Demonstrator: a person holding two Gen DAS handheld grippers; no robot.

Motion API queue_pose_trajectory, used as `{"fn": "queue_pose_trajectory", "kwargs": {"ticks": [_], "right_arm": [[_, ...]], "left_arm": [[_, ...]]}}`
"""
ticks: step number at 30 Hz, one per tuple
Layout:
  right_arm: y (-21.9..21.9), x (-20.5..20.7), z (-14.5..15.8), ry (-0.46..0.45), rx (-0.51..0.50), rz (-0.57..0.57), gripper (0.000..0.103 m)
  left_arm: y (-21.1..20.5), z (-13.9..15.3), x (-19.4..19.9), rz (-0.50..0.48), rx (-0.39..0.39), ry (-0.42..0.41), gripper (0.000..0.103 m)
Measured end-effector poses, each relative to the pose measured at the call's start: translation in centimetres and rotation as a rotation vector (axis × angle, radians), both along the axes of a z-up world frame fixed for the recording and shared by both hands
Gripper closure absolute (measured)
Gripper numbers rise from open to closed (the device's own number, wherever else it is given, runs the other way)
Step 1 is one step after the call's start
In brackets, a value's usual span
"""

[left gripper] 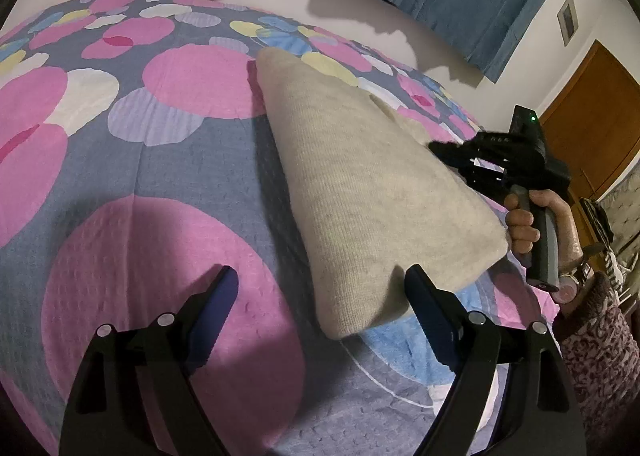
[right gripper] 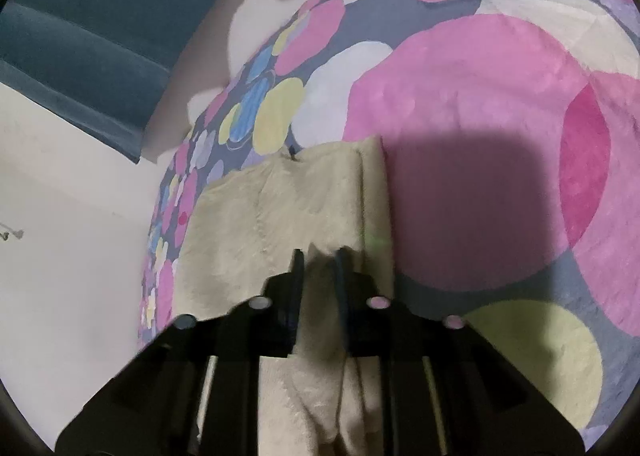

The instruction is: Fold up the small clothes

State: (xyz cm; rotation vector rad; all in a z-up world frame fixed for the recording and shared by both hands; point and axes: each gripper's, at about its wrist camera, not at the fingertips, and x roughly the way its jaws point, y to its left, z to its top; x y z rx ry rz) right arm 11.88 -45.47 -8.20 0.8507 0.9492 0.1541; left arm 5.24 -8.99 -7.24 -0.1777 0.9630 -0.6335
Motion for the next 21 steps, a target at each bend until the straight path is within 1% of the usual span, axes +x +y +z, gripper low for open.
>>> {"fn": "queue_pose_trajectory", "kwargs": {"ticks": [4,6,7,10,12,14,16,18,21], "right_arm": [[-1.5,-0.5,-0.9,0.017,-0.011,-0.059,0.103],[-2.2,-0.9,-1.7,0.022,0.014,-0.075,0.103],[-2.5,-1.0,-2.0,0.018,0.035,-0.077,0.103],[-2.4,-1.3,-1.4,-0.007,0.032,-0.058,0.103],[-2.2,-1.5,-1.0,-0.022,0.069,-0.039,0.102],[-2.2,-1.7,-0.4,-0.033,0.063,-0.038,0.097],[-2.6,-1.7,-0.2,-0.045,0.091,-0.048,0.086],[-2.8,-1.5,0.0,-0.052,0.115,-0.06,0.082],[-2.8,-0.9,-0.1,-0.045,0.12,-0.052,0.081]], "left_arm": [[0.0,0.0,0.0,-0.001,0.0,0.0,0.018],[0.0,0.0,0.0,-0.001,0.001,0.001,0.018],[0.0,0.0,-0.1,-0.001,0.002,0.002,0.018],[0.1,0.1,-0.1,-0.002,0.001,0.0,0.018],[0.1,0.0,0.0,-0.001,0.003,0.001,0.018],[0.1,0.0,0.0,-0.001,0.001,0.0,0.018],[0.1,0.0,0.0,-0.001,0.002,0.002,0.018],[0.1,0.0,0.0,-0.001,0.003,0.001,0.018],[0.1,0.0,0.0,-0.001,0.003,0.001,0.018]]}}
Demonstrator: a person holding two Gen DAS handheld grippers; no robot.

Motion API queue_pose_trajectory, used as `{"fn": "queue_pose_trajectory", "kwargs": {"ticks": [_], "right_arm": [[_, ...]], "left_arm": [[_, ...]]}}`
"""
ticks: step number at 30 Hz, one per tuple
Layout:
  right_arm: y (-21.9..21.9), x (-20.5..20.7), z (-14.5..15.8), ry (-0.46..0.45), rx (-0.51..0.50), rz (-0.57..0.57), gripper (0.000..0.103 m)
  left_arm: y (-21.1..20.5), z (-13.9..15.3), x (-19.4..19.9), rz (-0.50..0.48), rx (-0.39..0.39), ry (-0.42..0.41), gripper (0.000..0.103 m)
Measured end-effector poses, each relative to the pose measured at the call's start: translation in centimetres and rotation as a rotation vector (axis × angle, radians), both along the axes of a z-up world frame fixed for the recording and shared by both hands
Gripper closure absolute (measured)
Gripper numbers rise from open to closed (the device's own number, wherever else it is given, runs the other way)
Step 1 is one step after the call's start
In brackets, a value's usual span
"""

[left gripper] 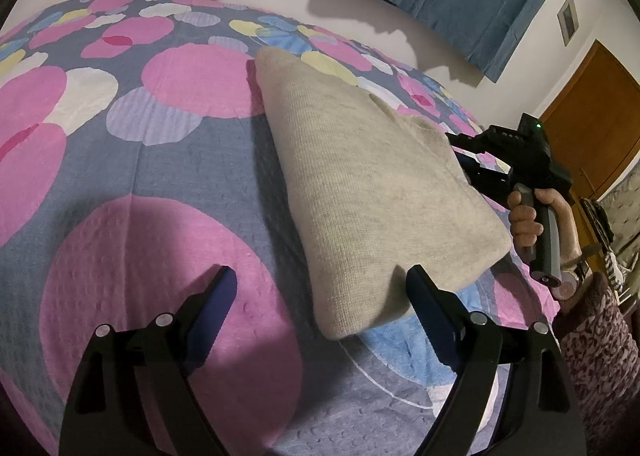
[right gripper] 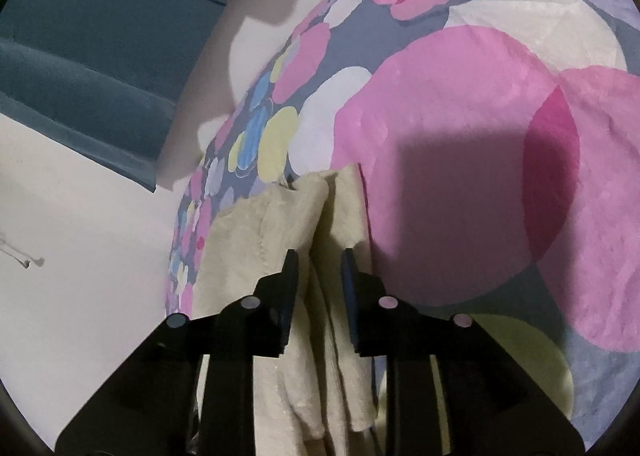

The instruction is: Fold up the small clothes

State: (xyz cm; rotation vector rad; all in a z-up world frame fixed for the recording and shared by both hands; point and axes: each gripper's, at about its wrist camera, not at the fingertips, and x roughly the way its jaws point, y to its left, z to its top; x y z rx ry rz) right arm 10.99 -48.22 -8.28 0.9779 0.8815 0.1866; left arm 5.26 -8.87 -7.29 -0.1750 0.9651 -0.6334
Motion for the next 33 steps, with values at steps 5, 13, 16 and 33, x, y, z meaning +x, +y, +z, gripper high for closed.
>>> {"fn": "queue_pose_trajectory", "kwargs": {"ticks": [5,13,16,33], "right_arm": [[-0.2,0.4,0.6,-0.028,0.008,-0.026,0.08],[0.1,0.8,0.7,-0.008,0.007,0.0,0.075],[0.3,1.1,0.4,0.01,0.004,0.008,0.074],[-0.5,1.3,0.5,0.016,-0.104,-0.005,0.099]], "left_arm": [[0.0,0.1,0.0,0.0,-0.003,0.001,0.018],[-0.1,-0.1,0.1,0.001,-0.009,0.003,0.017],[-0.1,-0.1,0.0,0.003,-0.014,0.003,0.017],[-0.5,3.0,-0.8,-0.025,-0.046,-0.111,0.017]]}}
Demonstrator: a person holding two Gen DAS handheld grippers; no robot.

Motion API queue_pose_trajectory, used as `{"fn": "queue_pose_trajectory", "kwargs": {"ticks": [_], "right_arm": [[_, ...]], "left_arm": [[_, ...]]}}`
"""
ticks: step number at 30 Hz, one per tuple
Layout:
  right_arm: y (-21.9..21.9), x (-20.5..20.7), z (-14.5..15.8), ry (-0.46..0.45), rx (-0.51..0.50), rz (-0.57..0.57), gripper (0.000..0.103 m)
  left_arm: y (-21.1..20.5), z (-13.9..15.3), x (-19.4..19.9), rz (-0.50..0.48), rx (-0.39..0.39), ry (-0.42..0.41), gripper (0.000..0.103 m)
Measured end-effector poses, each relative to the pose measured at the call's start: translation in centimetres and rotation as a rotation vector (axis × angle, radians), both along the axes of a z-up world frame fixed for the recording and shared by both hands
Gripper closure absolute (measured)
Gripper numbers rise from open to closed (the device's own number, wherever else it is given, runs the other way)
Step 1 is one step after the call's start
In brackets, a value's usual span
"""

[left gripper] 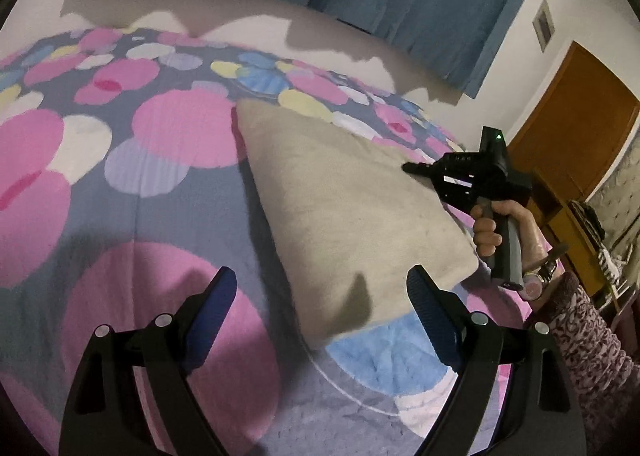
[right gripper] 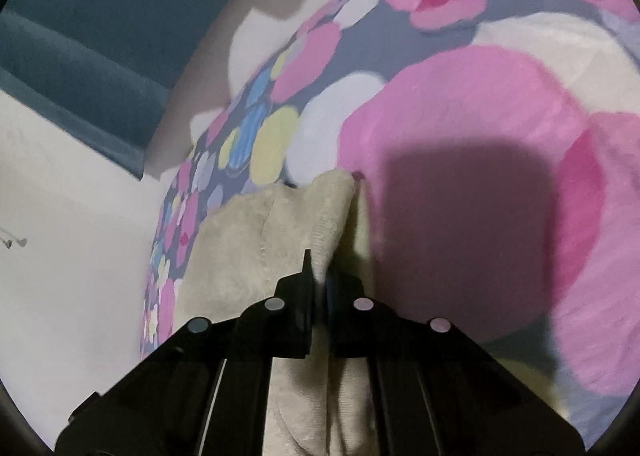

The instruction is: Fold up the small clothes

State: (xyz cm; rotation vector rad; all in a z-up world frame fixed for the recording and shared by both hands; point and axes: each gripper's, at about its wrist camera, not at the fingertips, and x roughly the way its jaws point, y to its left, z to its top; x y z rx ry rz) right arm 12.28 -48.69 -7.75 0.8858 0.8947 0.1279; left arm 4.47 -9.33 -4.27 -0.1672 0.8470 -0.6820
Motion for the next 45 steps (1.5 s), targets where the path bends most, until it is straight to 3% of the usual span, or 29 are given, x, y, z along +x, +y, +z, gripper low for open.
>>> {"fn": "queue_pose_trajectory", "kwargs": {"ticks": [2,5,9,11,17,21,23,25,28,40,45], "right_arm": [[-0.3,0.2,-1.3,0.037,0.007,0.021,0.099],[-0.8,-0.5,-1.4,0.021,0.071,0.004,0.097],[-1.0,-3.4,-0.3,-0.013,0.113,0.003,0.059],[-0.6,-5.4,0.1,-0.016,0.115,0.016,0.053],[1.2,-11.5,0.4,-0.017,0.143,0.062,0.053],[2.8,-13.0,0.3,0.0,0.134,0.11,0.053],[4.0,-13.0,0.2,0.018,0.091,0.135,0.059],[4.6,-13.1,-0.1,0.033,0.039,0.151,0.08],[4.6,-13.3,-0.7,0.03,0.037,0.153,0.088],[4.1,-14.2,-1.3,-0.043,0.064,0.145,0.09],[3.2,-14.9,-1.3,-0.088,0.125,0.116,0.085]], "left_arm": [[-0.5,-0.9,0.5,-0.002,0.037,0.014,0.017],[-0.5,-2.4,1.3,0.009,0.052,0.071,0.017],[0.4,-2.9,1.6,0.035,0.02,0.119,0.017],[0.6,-2.9,1.6,0.037,0.024,0.114,0.017],[1.0,-3.0,1.4,0.052,0.032,0.114,0.017],[1.2,-3.1,1.3,0.061,0.034,0.114,0.017],[1.2,-3.1,1.3,0.064,0.043,0.111,0.017],[1.3,-3.1,1.3,0.066,0.042,0.112,0.017],[1.3,-3.2,1.3,0.068,0.044,0.113,0.017],[1.3,-3.3,1.3,0.067,0.049,0.114,0.017],[1.3,-3.3,1.3,0.067,0.048,0.115,0.017]]}}
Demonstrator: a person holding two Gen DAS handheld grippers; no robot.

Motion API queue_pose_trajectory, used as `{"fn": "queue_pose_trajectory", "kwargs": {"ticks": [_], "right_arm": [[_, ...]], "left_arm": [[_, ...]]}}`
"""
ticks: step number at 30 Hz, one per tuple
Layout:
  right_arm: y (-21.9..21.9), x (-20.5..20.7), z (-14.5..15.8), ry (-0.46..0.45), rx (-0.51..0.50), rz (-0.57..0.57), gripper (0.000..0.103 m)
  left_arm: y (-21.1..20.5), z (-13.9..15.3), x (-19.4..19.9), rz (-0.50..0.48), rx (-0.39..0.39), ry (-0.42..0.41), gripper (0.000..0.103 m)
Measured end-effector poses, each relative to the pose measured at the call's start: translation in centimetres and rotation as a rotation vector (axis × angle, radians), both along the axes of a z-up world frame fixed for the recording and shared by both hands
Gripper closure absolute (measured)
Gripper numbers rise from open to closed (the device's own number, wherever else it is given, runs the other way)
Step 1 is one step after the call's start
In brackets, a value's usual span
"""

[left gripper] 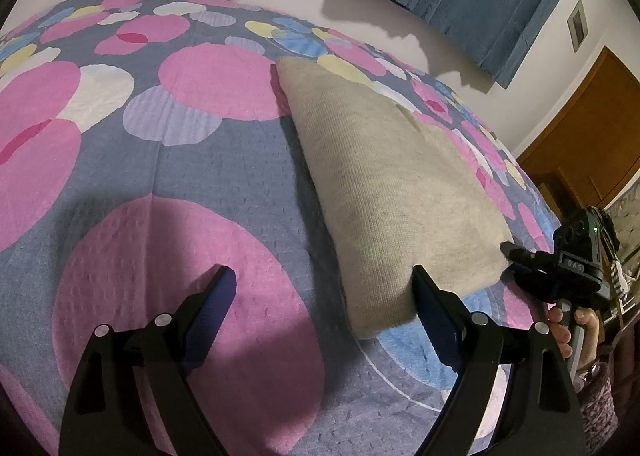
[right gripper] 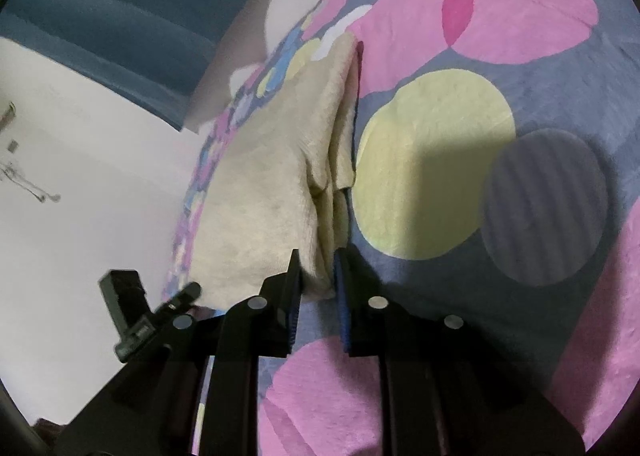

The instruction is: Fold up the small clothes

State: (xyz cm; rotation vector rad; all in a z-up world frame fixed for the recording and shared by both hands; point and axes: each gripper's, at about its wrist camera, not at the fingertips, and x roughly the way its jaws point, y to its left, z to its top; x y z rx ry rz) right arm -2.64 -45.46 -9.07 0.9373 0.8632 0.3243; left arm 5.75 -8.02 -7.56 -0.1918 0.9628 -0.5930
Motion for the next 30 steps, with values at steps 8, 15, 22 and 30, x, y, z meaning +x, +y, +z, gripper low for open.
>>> {"fn": "queue_pose_trajectory", "kwargs": {"ticks": [8,15,22,30], "right_arm": [[-1.5,-1.6,0.5,-0.121,0.13,-0.05,0.05],[-0.9,-1.8,2.6,-0.106,0.051,-0.075,0.016],[-2.5,1.4,2.9,-0.083,0.018,-0.078,0.011],[-2.4,8.0,1.4,-0.006,-0.007,-0.002,0.011]], "left_arm": [[-0.2,-0.1,0.1,-0.009,-0.004,0.002,0.013],[0.9,0.4,0.4,-0.002,-0.103,0.049,0.013],[0.8,0.9,3.8,-0.017,-0.202,0.119,0.013],[-1.3,-0.6,8.4,-0.046,-0.244,0.204,0.013]]}}
